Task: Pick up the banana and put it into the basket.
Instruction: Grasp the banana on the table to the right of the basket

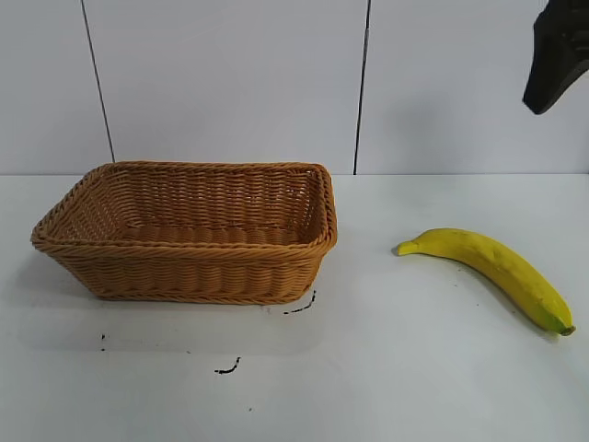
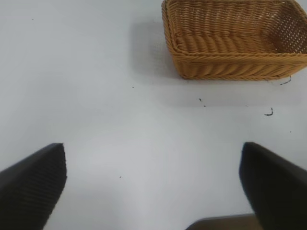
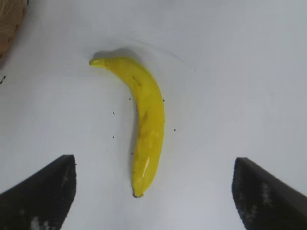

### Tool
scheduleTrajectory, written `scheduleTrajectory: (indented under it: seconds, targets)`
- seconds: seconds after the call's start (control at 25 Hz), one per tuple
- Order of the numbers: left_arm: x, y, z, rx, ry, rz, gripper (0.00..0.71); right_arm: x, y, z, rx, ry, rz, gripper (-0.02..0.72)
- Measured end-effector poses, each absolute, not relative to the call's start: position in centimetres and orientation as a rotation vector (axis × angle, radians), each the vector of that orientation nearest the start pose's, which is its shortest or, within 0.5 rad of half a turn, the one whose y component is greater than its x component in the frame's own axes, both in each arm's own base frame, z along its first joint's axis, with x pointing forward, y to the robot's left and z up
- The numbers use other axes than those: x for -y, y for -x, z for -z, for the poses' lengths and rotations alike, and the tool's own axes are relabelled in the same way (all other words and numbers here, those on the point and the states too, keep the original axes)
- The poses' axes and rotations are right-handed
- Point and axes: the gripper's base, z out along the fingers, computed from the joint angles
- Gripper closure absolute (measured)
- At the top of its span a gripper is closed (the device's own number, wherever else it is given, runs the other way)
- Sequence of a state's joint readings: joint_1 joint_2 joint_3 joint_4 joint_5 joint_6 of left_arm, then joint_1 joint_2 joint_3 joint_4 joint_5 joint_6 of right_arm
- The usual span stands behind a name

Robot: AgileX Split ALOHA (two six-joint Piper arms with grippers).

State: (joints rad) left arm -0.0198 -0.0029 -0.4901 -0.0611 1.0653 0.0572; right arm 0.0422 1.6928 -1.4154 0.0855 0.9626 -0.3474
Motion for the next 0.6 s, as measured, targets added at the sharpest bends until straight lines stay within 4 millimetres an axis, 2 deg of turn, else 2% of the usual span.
scheduleTrajectory:
  seconds: [0.28, 0.6]
  targets:
    - [0.5, 0.5, -27.4, -2.053, -0.082, 0.05, 0.015, -4.1, -38.5, -23.8, -2.73, 0.594, -0.018, 0.068]
    - [0.5, 0.5, -27.4, -2.053, -0.082, 0.05, 0.015, -4.2, -40.4, -17.5, -2.831, 0.614, -0.023, 0.068]
